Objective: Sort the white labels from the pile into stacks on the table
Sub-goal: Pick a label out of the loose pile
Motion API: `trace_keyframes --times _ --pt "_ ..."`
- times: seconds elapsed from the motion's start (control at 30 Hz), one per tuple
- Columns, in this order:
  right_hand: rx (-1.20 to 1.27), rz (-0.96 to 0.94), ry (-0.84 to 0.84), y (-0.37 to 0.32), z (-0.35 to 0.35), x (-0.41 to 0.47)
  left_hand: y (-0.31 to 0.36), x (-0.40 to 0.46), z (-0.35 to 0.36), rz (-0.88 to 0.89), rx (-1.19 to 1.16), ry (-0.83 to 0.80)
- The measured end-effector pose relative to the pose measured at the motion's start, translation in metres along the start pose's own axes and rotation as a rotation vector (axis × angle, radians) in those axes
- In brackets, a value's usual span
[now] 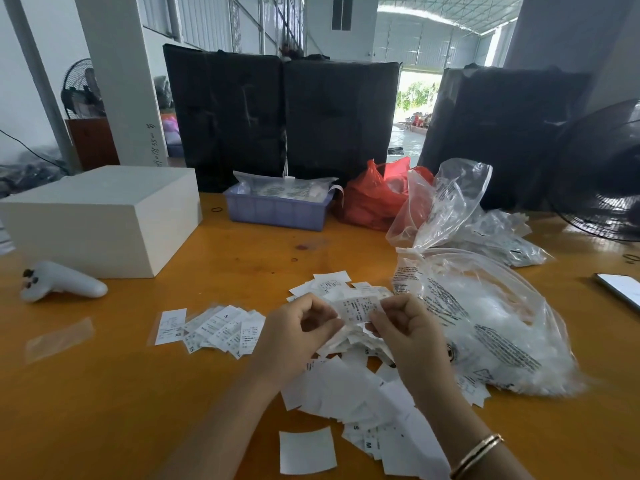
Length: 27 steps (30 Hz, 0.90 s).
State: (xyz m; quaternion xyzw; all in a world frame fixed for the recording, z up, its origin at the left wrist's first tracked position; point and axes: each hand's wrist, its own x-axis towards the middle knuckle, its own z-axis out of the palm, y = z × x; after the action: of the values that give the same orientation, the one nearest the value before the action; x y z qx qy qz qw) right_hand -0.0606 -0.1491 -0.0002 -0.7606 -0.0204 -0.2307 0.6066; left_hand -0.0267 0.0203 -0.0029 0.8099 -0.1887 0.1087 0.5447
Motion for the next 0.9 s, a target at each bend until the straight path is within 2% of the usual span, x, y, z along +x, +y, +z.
trace_keyframes --times 0.1,0.23,0.3,0.7,0.9 --pt "-0.016 -0.028 0.011 -0.002 -0.002 0.000 -0.001 0.001 -0.001 0.009 0.007 0.003" --pt "0.368 0.102 0.088 -0.007 -0.007 0.004 -0.002 0.002 -0.001 0.015 0.031 -0.003" --pt "0.445 0.139 0.079 -0.007 -0.007 0.003 -0.002 0.001 -0.001 0.032 0.060 -0.017" --pt "0.039 -0.020 -0.083 0.002 -0.002 0.001 -0.003 0.002 -0.001 0.067 0.080 0.000" --pt "0.015 0.002 -0.118 0.003 -0.005 0.003 -0.003 0.003 -0.005 0.047 -0.009 0.000"
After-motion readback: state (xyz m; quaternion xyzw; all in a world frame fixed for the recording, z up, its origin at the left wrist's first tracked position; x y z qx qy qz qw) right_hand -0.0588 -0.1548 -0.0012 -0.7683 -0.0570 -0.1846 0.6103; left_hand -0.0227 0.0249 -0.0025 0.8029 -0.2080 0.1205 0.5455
